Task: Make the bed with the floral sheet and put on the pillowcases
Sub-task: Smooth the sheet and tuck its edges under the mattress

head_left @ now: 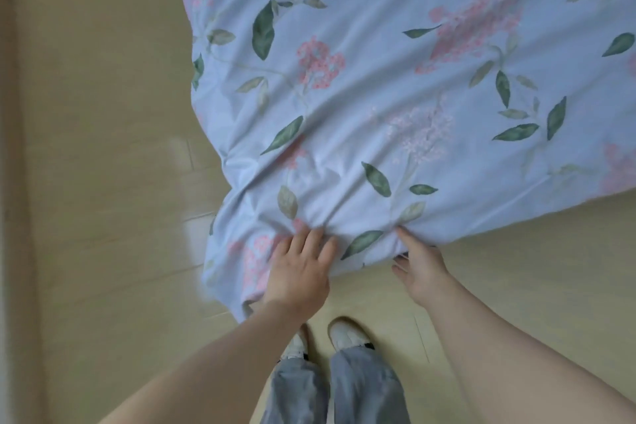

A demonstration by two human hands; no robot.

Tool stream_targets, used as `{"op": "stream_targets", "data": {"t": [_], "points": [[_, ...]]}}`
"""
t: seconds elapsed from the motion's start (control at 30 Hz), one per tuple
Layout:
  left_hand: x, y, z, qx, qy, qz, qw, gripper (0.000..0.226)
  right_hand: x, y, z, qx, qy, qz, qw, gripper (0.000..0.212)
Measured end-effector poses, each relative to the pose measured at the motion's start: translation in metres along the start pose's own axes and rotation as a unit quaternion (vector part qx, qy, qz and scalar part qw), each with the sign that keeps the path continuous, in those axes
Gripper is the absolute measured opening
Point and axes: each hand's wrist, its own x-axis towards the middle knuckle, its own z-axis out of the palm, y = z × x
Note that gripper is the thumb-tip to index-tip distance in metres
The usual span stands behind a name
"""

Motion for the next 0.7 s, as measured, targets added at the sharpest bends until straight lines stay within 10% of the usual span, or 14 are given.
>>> {"op": "stream_targets", "data": {"t": [0.13, 0.2, 0.33, 0.5, 0.6, 0.7], "points": [[-0.022, 0.03, 0.001, -0.07, -0.011, -0.128, 0.989, 0.024, 0.003, 0.008, -0.003, 0.097, -0.009, -0.007, 0.995, 0.01], [-0.022, 0.046, -0.006, -0.225, -0.09, -0.281, 0.929, 0.012, 0.003, 0.011, -0.01, 0.081, 0.006, -0.011, 0.997, 0.013], [-0.004, 0.079, -0.017, -0.541, -0.029, -0.542, 0.642, 0.022, 0.0, 0.006, -0.023, 0.11, -0.026, -0.012, 0.994, 0.016], [0.015, 0.092, -0.016, -0.631, 0.179, -0.736, 0.164, 0.073, -0.012, -0.015, -0.052, 0.231, -0.08, -0.002, 0.97, 0.019], [0.012, 0.077, -0.003, -0.715, 0.197, -0.668, 0.062, 0.03, -0.01, -0.027, -0.072, 0.254, -0.086, 0.007, 0.963, 0.02], [0.001, 0.07, -0.006, -0.731, 0.156, -0.661, 0.065, 0.021, -0.001, -0.035, -0.074, 0.16, -0.076, 0.038, 0.984, 0.031]]}}
